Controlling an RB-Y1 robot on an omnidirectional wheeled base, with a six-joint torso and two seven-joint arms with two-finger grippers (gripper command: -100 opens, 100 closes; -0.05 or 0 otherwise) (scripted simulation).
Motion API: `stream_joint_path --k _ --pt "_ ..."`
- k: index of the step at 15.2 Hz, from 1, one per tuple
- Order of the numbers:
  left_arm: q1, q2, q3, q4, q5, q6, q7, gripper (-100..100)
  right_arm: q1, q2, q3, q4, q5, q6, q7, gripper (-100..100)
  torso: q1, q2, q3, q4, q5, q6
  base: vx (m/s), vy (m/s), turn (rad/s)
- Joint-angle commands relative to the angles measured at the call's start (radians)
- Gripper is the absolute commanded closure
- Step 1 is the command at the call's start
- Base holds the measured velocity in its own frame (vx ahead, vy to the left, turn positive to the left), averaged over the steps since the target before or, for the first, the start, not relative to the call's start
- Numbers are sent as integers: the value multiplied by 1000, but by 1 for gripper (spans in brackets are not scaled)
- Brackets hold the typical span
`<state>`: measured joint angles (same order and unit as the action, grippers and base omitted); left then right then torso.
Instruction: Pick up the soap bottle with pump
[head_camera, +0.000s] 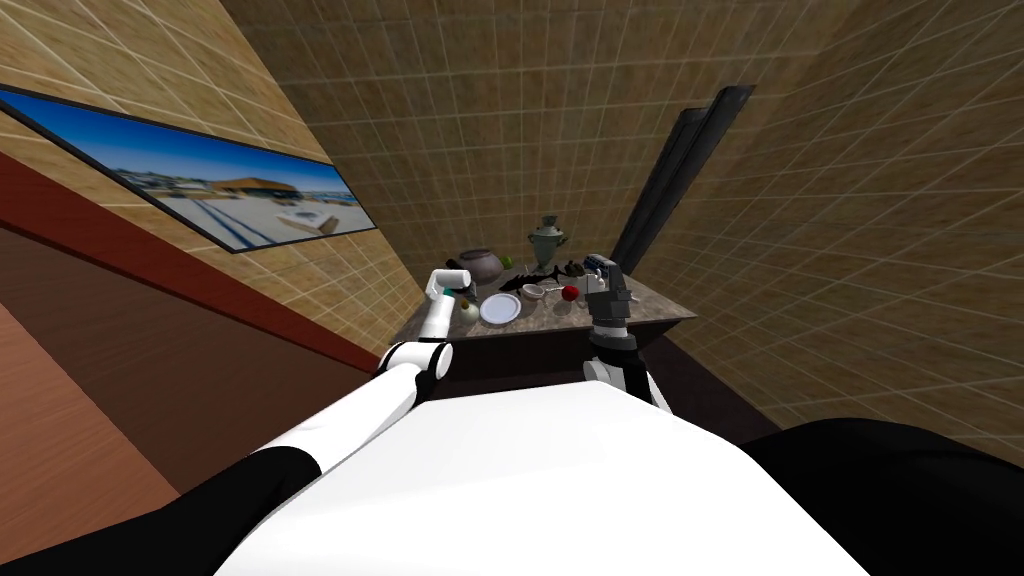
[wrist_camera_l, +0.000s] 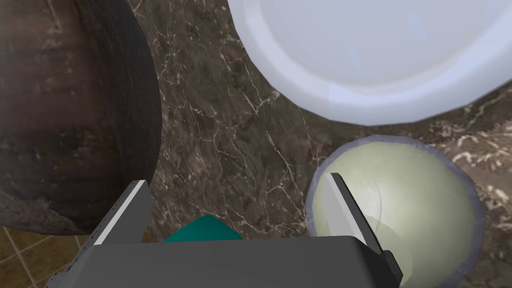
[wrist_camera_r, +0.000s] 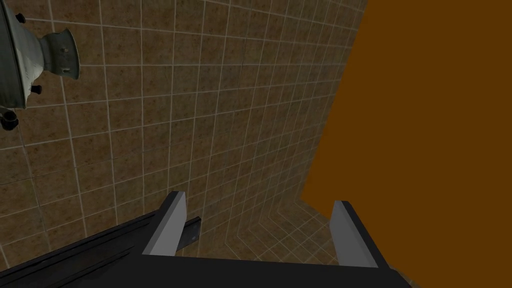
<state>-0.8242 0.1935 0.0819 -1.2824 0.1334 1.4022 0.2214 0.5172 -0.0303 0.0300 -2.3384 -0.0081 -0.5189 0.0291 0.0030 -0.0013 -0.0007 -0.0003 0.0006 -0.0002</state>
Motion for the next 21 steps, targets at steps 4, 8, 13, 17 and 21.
stream_joint_path --k 4,8,13,17,21 --pt "-58 -9 8 50 7 107 8 -100 0 0 0 0 0 0 0 0 -1 0 0 0 0 0 13 37 -12" --pt "-87 -14 11 76 9 182 13 -100 0 0 0 0 0 0 0 0 0 0 0 0 0 0 17 44 -16" --pt "-136 -24 18 120 14 285 20 -100 0 0 0 0 0 0 0 0 0 0 0 0 0 0 18 48 -10" --pt "-156 -28 21 138 15 364 23 -100 0 0 0 0 0 0 0 0 0 0 0 0 0 0 21 43 -9" --pt "-173 -31 24 153 16 428 25 -100 0 0 0 0 0 0 0 0 0 -1 0 0 0 0 22 40 -4"
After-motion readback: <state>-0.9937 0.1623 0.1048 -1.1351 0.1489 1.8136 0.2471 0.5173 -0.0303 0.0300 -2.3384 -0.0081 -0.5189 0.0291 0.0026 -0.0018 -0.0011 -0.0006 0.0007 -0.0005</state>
